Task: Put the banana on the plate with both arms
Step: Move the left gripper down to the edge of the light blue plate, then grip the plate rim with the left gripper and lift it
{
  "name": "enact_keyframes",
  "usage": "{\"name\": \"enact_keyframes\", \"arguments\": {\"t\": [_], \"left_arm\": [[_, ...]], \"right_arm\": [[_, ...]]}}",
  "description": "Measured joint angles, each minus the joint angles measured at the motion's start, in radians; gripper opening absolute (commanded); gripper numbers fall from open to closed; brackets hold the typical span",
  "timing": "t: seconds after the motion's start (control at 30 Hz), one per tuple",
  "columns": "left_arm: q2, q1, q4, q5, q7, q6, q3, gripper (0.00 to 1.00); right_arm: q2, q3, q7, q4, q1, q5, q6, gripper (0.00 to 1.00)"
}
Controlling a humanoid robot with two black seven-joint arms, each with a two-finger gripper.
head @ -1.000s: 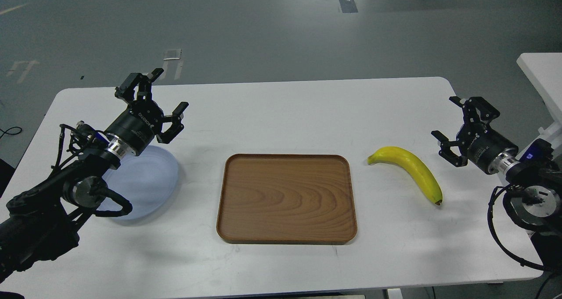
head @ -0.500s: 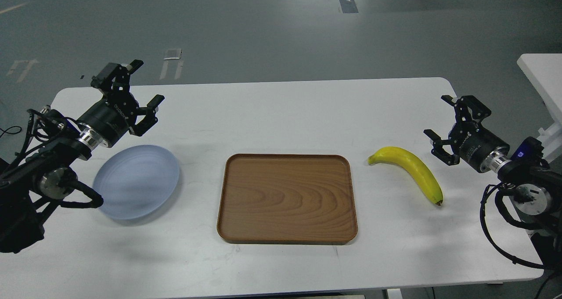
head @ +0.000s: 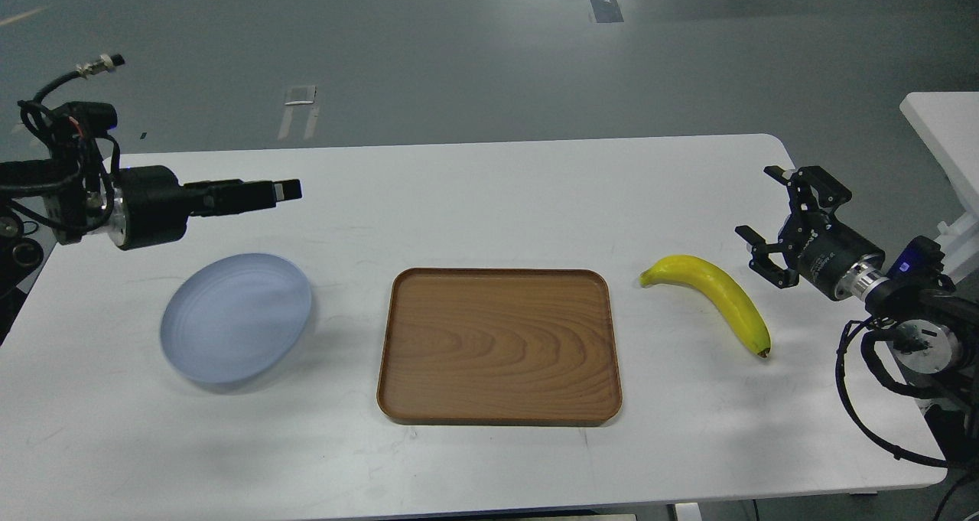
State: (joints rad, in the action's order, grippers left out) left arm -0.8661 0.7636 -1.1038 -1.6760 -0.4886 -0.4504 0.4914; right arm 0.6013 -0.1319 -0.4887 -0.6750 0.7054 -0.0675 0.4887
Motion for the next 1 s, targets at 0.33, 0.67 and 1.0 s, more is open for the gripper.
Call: {"name": "enact_keyframes", "arguments": {"t": [0.33, 0.67, 1.0], "left_arm": [[-0.005, -0.053, 0.248, -0.014, 0.0, 0.218, -0.24, 0.95], [0.002, -0.122, 0.346, 0.052, 0.0, 0.237, -0.251, 0.82], [0.02, -0.145, 0.351, 0.096, 0.0, 0.235, -0.251, 0.49]], "right_arm": [[0.0, 0.0, 0.0, 0.003, 0.002, 0.001, 0.0, 1.0], [0.0, 0.0, 0.0, 0.001, 0.002, 0.001, 0.0, 1.0], [0.0, 0.0, 0.0, 0.002, 0.002, 0.001, 0.0, 1.0]]}}
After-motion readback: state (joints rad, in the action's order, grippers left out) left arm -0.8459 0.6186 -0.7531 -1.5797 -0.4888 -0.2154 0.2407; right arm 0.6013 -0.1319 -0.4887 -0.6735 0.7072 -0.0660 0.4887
